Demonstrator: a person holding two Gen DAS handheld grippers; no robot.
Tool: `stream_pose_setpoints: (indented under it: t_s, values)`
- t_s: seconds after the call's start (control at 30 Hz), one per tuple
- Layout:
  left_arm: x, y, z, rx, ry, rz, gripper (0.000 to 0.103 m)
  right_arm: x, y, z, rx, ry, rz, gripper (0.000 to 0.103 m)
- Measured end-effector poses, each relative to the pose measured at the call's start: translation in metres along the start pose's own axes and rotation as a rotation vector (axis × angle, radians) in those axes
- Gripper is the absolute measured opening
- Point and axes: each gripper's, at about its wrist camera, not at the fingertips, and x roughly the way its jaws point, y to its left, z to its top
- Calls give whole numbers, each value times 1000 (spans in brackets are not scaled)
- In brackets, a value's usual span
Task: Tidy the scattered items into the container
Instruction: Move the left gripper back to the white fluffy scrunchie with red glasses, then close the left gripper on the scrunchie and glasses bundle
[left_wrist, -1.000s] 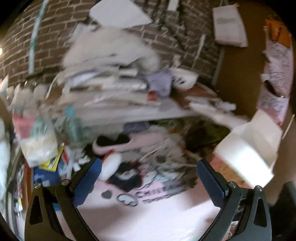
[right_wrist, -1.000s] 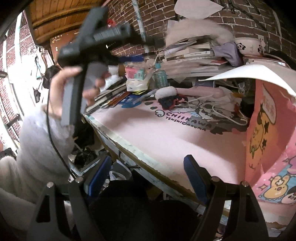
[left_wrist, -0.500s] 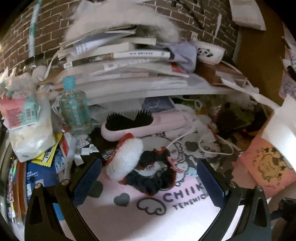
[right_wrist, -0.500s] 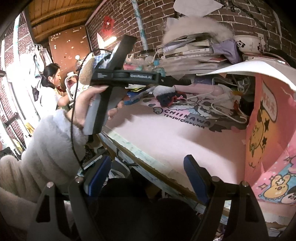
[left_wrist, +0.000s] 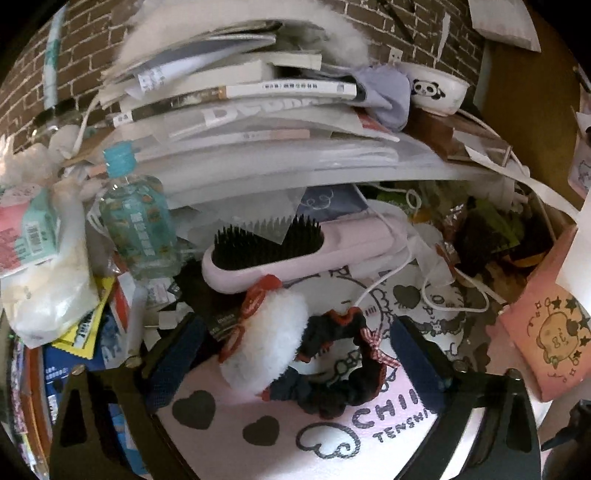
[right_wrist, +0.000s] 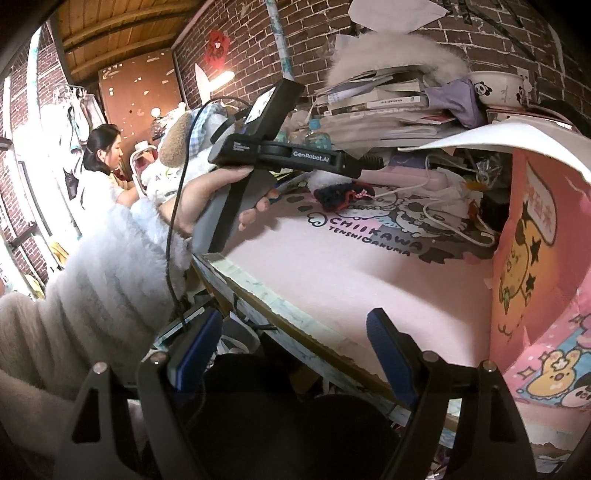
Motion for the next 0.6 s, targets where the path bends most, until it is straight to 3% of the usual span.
stream_pose_setpoints:
  t_s: [0.03, 0.13, 0.27, 0.37, 0.6]
  values:
    - [3, 0, 0, 2, 13, 4, 80, 0, 0, 0, 2, 0, 0, 78]
    - [13, 1, -4, 14, 60, 21, 62, 0, 1, 0, 2, -1, 3, 78]
    - [17, 3, -7, 9, 71, 27, 57, -1, 1, 1, 1, -1, 2, 78]
    - [18, 5, -7, 2, 79, 28, 43, -1, 1, 0, 5, 0, 2, 78]
    - [15, 6, -9, -3, 81, 24, 34, 0, 1, 0, 7, 0, 5, 78]
